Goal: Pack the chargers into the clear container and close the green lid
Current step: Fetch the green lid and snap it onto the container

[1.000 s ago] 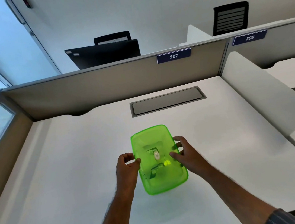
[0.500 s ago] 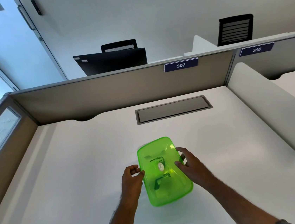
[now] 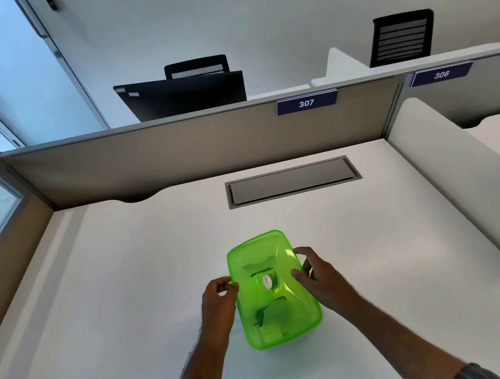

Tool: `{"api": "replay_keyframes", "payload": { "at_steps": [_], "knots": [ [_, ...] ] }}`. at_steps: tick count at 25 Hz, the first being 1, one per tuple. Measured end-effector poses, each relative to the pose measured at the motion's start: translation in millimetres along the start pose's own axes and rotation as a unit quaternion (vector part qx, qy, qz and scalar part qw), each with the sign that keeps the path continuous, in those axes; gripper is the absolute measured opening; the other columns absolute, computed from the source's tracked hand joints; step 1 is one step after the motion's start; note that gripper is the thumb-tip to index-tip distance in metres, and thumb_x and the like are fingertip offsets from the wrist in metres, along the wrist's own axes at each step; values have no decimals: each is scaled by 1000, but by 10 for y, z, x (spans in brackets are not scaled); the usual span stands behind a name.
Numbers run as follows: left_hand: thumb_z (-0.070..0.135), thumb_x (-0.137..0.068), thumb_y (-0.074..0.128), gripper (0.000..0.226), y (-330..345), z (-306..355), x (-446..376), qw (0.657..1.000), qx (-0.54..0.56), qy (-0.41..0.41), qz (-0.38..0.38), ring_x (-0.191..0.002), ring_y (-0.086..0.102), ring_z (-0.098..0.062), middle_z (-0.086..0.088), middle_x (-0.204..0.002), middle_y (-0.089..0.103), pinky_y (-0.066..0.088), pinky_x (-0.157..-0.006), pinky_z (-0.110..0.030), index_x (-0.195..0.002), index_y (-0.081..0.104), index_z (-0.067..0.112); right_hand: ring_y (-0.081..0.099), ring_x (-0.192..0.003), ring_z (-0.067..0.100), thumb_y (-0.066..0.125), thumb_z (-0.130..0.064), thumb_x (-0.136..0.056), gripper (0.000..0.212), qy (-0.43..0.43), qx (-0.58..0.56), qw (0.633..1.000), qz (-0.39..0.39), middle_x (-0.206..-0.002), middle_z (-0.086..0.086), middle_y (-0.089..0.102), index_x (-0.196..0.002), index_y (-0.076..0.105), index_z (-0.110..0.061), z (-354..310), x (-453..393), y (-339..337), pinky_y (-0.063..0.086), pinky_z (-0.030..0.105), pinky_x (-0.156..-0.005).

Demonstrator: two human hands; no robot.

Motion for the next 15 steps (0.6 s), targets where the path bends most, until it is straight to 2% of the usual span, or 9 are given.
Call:
{"api": "replay_keyframes", "payload": {
  "at_steps": [2, 4, 8, 10, 12, 15],
  "knots": [
    [12, -94, 68, 16, 17, 41, -57, 1000, 4, -1, 9, -108, 68, -34, -6, -106, 69, 56, -96, -58, -110, 67, 10, 47, -56, 4, 59, -48, -91, 38, 0, 1, 1000, -8, -71, -6, 49, -126, 44, -46, 51, -13, 17, 43, 29, -58],
    [14, -96, 66, 23, 55, 135, -151, 1000, 2, 9, 14, -115, 65, -34, -8, -115, 67, 53, -102, -58, -118, 66, 8, 45, -54, 5, 59, -44, -93, 35, 4, 1, 1000, -18, -66, -6, 46, -125, 44, -45, 90, -20, 40, 42, 31, -57],
    [14, -99, 61, 34, 194, 373, -418, 999, -41, 34, -11, -126, 59, -33, -14, -133, 64, 46, -112, -49, -132, 63, 5, 47, -53, 10, 57, -43, -96, 35, 21, 23, 999, -38, -62, -4, 45, -127, 41, -43, 85, -40, 39, 40, 34, -56],
    [13, -99, 61, 32, 258, 440, -526, 997, -67, 41, -21, -122, 60, -33, -17, -130, 65, 47, -108, -43, -130, 64, 1, 50, -53, 11, 54, -45, -97, 37, 27, 50, 997, -54, -60, -4, 48, -130, 38, -42, 66, -45, 11, 40, 33, -56],
    [11, -98, 63, 27, 294, 472, -587, 995, -87, 47, -31, -110, 61, -31, -17, -120, 66, 48, -98, -39, -123, 65, -1, 50, -53, 10, 51, -47, -98, 38, 28, 83, 994, -65, -57, -5, 49, -132, 36, -40, 47, -35, -11, 39, 32, -55],
    [13, -98, 64, 21, 335, 459, -655, 993, -88, 31, -71, -97, 57, -26, -12, -106, 60, 55, -90, -49, -117, 64, 2, 51, -61, 14, 47, -47, -100, 38, 30, 105, 992, -67, -60, -8, 47, -134, 35, -34, 30, 11, -11, 42, 34, -61]
  ]
}}
Point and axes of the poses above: each hand's wrist, its own x-axis away from the middle knuckle, its own y-axis out of the palm, z = x × y, the point moved 8 cm from there along -x, towards the middle knuckle
